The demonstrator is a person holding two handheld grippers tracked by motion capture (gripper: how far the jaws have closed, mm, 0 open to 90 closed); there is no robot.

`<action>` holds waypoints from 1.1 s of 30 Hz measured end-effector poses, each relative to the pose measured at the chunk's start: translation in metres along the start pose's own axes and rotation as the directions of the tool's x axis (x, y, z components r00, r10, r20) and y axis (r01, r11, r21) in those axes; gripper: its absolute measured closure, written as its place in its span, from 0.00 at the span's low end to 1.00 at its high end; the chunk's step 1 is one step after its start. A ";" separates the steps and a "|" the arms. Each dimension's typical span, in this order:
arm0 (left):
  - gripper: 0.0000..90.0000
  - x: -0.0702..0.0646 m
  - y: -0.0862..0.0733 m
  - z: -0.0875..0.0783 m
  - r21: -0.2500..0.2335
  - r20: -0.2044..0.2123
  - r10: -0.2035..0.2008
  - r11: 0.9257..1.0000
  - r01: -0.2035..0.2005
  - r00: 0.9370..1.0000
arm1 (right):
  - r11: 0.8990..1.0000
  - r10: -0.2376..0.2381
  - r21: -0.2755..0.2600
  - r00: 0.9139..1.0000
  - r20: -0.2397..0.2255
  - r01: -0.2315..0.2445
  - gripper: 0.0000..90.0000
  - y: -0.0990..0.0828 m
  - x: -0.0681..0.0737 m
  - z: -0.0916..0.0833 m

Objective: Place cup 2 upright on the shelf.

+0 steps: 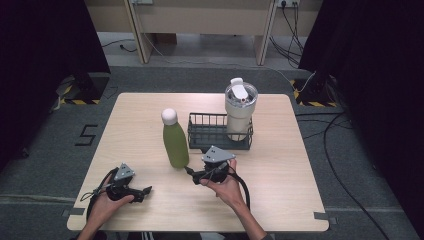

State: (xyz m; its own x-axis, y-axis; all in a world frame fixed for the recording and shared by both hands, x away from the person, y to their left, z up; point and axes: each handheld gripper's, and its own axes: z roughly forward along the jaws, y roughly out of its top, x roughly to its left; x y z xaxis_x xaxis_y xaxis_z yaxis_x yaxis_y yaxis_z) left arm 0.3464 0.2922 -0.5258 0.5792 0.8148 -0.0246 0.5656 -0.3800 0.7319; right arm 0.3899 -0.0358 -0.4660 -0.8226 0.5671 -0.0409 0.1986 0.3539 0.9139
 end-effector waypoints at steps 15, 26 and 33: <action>0.02 0.000 0.000 0.000 0.000 0.000 0.000 1.000 0.000 1.000 | 0.999 -0.023 -0.049 1.000 -0.002 0.023 0.17 0.023 -0.003 0.017; 0.02 0.000 0.000 0.000 0.000 0.001 0.002 1.000 -0.002 1.000 | 0.997 -0.012 -0.074 1.000 0.007 0.012 0.17 0.031 -0.006 0.034; 0.02 0.000 0.000 0.000 0.001 0.002 0.002 1.000 -0.002 1.000 | 0.996 0.002 -0.089 1.000 -0.007 -0.003 0.17 0.034 -0.007 0.049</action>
State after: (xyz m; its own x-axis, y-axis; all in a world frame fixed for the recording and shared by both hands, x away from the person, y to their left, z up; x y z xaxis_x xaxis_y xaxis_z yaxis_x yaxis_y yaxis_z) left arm 0.3463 0.2924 -0.5257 0.5811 0.8135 -0.0246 0.5651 -0.3816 0.7315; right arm 0.4280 0.0084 -0.4546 -0.8259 0.5626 -0.0359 0.1526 0.2844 0.9465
